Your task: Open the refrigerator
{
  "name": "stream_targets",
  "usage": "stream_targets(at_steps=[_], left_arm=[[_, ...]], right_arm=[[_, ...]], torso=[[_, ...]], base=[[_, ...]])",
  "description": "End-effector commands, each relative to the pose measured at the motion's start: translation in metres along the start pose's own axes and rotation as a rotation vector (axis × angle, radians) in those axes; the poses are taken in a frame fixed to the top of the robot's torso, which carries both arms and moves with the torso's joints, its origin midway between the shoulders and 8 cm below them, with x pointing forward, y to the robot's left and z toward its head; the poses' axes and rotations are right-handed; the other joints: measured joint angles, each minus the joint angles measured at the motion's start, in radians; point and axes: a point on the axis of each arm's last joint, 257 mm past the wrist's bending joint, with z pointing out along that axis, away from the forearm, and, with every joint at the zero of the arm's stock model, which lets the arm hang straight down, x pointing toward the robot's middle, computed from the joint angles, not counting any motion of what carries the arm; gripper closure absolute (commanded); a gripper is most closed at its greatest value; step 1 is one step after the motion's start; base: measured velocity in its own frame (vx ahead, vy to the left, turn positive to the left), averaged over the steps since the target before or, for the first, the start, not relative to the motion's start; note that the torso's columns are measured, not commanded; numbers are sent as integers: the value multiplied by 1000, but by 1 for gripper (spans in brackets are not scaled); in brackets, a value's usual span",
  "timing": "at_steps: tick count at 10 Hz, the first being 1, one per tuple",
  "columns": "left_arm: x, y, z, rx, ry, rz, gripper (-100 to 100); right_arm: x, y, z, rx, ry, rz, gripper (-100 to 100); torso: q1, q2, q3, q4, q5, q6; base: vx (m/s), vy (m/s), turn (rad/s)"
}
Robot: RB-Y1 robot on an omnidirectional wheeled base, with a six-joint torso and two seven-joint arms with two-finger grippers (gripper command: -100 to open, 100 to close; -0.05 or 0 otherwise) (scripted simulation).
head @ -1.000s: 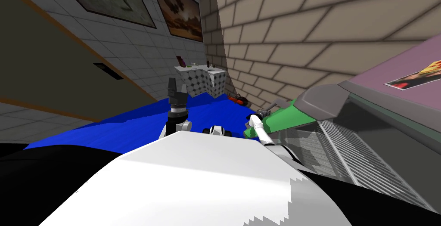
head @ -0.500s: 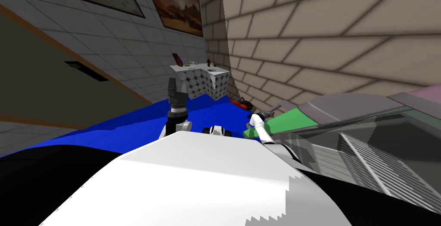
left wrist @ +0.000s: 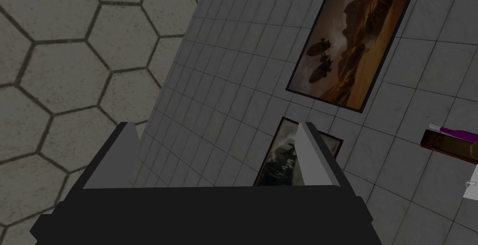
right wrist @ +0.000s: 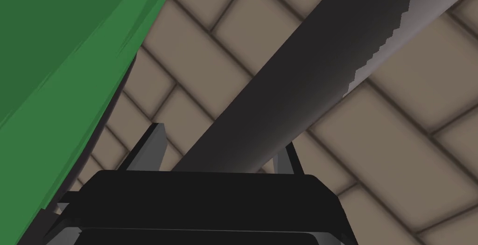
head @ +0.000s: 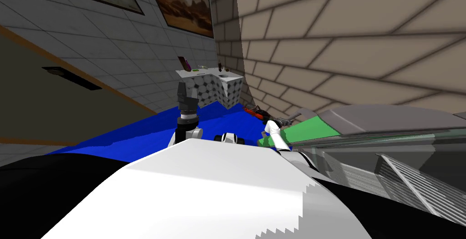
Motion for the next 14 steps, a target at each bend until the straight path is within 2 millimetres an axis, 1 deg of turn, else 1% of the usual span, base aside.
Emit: stream_targets(at_steps=[1, 2, 3, 5, 7, 8, 9, 10, 11, 12, 13, 14], left_arm=[[0, 0, 0, 0, 0, 0, 0], [0, 0, 0, 0, 0, 0, 0], [0, 0, 0, 0, 0, 0, 0], [0, 0, 0, 0, 0, 0, 0], [0, 0, 0, 0, 0, 0, 0], [0, 0, 0, 0, 0, 0, 0], [0, 0, 0, 0, 0, 0, 0], [0, 0, 0, 0, 0, 0, 0], [0, 0, 0, 0, 0, 0, 0], [0, 0, 0, 0, 0, 0, 0], [0, 0, 0, 0, 0, 0, 0], [0, 0, 0, 0, 0, 0, 0]], right_arm=[[10, -21, 8, 63, 38, -2, 100], [15, -29, 10, 86, 54, -2, 100], [15, -29, 10, 86, 54, -2, 100], [25, -43, 14, 132, 87, -2, 100], [34, -57, 17, 177, 121, -3, 100], [34, -57, 17, 177, 121, -3, 100], [34, -57, 17, 177, 121, -3, 100], [44, -71, 18, 222, 155, -4, 100], [44, -71, 18, 222, 155, -4, 100], [44, -64, 17, 204, 153, 0, 100], [49, -73, 18, 233, 169, 4, 100], [54, -80, 18, 256, 186, 2, 100]], torso=[[1, -8, -5, 0, 3, 2], [2, -10, -7, -1, 3, 2], [3, -8, -6, 0, 4, 2], [0, 2, 1, 0, 1, 3], [-4, -4, -3, 0, 2, 6], [-3, -6, -4, 0, 2, 5], [0, 2, 0, 0, 1, 4], [2, 9, 4, 0, 0, 2], [0, -1, -1, 0, 3, 4], [2, -4, -4, -1, 3, 4], [4, 1, 0, -1, 0, 0], [2, -3, -2, 0, 2, 0]], base=[[361, 30, -11], [394, 38, -15], [271, -1, -14], [268, -14, 9], [362, -26, -4], [275, 6, -13], [93, 10, -19], [229, -21, 5], [255, 11, -5], [98, 7, -15], [155, -35, -1], [296, -48, 3]])
